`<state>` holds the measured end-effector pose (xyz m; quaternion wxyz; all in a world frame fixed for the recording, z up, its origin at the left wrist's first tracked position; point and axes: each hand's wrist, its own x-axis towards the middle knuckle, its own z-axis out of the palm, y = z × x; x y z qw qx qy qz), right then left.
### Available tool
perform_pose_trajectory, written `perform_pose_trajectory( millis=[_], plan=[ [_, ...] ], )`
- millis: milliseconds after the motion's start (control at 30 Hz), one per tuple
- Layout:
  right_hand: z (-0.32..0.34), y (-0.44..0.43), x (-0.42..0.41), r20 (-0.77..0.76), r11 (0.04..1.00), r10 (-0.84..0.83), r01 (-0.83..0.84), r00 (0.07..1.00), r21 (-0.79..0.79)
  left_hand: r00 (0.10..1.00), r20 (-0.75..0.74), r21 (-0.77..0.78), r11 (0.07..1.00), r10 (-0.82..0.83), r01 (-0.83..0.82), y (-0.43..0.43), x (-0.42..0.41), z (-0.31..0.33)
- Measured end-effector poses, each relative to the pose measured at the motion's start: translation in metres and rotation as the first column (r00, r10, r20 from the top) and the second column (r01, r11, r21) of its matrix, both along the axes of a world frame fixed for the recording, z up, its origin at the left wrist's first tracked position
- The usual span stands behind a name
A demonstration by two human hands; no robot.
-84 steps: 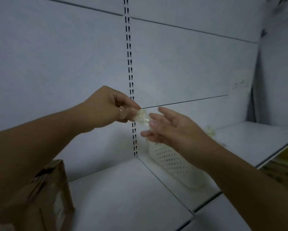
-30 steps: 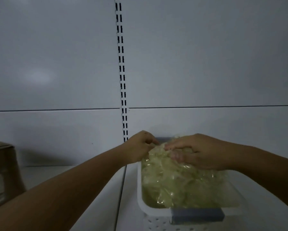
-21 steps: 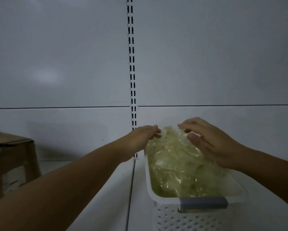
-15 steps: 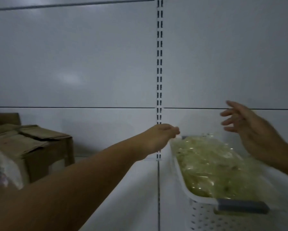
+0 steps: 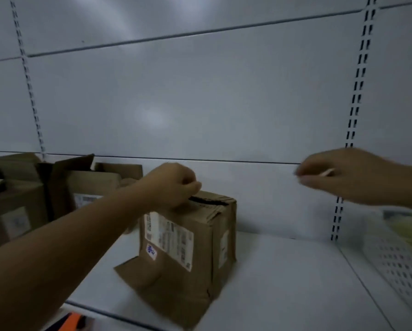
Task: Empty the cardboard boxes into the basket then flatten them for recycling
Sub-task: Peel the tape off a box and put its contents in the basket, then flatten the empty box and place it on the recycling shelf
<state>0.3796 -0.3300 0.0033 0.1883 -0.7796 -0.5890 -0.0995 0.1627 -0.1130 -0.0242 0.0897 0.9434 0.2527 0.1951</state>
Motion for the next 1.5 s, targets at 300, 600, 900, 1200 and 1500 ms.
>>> perform_pose_trajectory(
  millis=[300,600,900,1200,1500],
  plan=[
    [-0.057,0.123,-0.087,0.023,0.995,0.096,-0.096,0.995,0.003,0.936,0.16,0.073,0.949,-0.314,0.306,0.025,-0.04,-0.049],
    [0.034,0.094,-0.125,-0.137,0.607,0.029,0.091,0.99,0.789,0.729,0.403,0.436,0.816,-0.554,0.379,0.004,-0.074,-0.076],
    [-0.074,0.081,-0.105,-0.217,0.981,-0.07,0.107,0.974,0.161,0.918,0.097,-0.145,0.907,-0.384,0.394,-0.029,-0.06,-0.143],
    [-0.092,0.066,-0.104,-0.163,0.979,0.079,-0.107,0.983,-0.171,0.733,0.668,-0.707,0.197,-0.127,0.679,-0.023,-0.055,-0.129],
    [-0.099,0.097,-0.122,-0.354,0.988,0.074,-0.022,0.932,0.151,0.766,0.579,-0.707,0.297,-0.279,0.642,-0.018,-0.086,-0.119]
  ],
)
